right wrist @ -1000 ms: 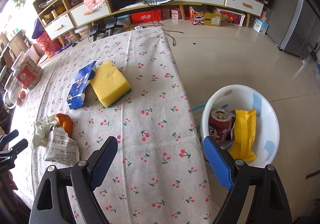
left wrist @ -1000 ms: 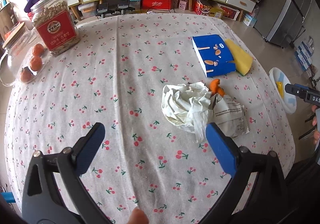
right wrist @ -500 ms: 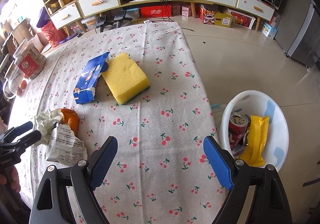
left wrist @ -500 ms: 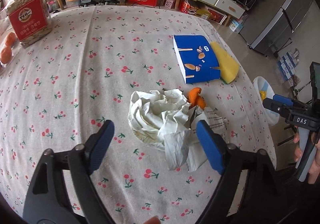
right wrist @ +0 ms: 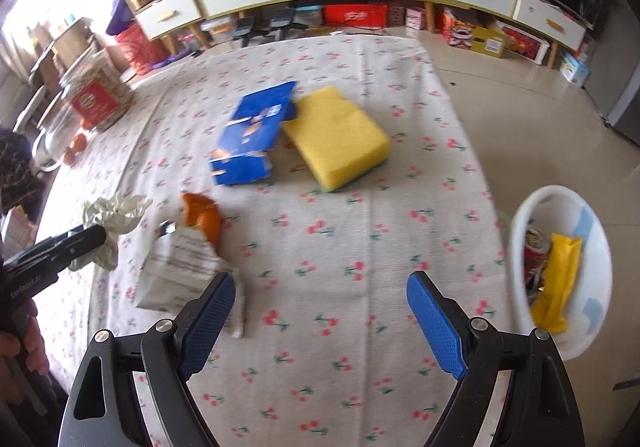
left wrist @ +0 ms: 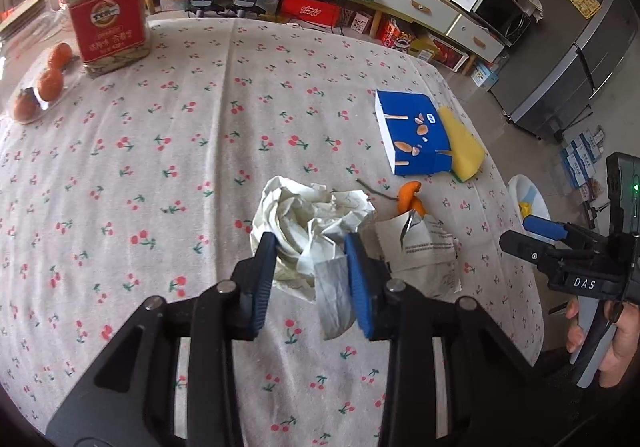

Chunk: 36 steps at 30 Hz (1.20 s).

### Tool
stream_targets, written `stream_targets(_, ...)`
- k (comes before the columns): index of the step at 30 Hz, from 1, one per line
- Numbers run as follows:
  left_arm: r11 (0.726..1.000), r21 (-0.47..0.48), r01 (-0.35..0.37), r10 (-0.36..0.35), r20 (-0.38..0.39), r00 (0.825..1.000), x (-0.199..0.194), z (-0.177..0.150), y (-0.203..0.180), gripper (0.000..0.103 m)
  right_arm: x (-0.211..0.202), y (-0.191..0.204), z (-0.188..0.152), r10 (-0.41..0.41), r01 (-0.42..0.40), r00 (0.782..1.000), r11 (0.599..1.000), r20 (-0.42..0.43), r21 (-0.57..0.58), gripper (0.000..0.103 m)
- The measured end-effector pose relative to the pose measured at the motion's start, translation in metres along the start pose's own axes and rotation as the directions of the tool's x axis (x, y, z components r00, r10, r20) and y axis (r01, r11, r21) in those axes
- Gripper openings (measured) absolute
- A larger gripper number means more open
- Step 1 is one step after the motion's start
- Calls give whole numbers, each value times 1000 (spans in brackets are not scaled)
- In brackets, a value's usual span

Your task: Collect trash

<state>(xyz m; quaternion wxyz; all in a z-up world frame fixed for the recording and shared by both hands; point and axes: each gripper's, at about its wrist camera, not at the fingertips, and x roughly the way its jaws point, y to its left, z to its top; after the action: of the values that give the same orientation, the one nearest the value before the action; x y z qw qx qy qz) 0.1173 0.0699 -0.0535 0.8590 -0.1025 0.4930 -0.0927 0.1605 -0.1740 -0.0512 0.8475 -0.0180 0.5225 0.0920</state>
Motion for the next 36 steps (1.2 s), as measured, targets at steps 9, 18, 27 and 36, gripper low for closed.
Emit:
stream_targets(9, 996, -33, -83, 84, 9, 996, -19, -24, 26, 37, 17, 54, -5, 121, -122, 992, 992, -34, -25, 90)
stream_targets(18, 992, -65, -107, 109, 29, 994, -30, -29, 38, 37, 33, 78, -5, 81, -81, 996, 996, -28, -27, 92)
stream_targets(27, 992, -67, -106, 109, 40, 993, -34, -30, 43, 37, 56, 77, -12, 76, -77, 994, 997, -84, -8, 92)
stream_targets(36, 992, -71, -104, 107, 42, 993, -36, -31, 44, 37, 50, 80, -20, 87, -92, 992, 994, -86, -52, 89)
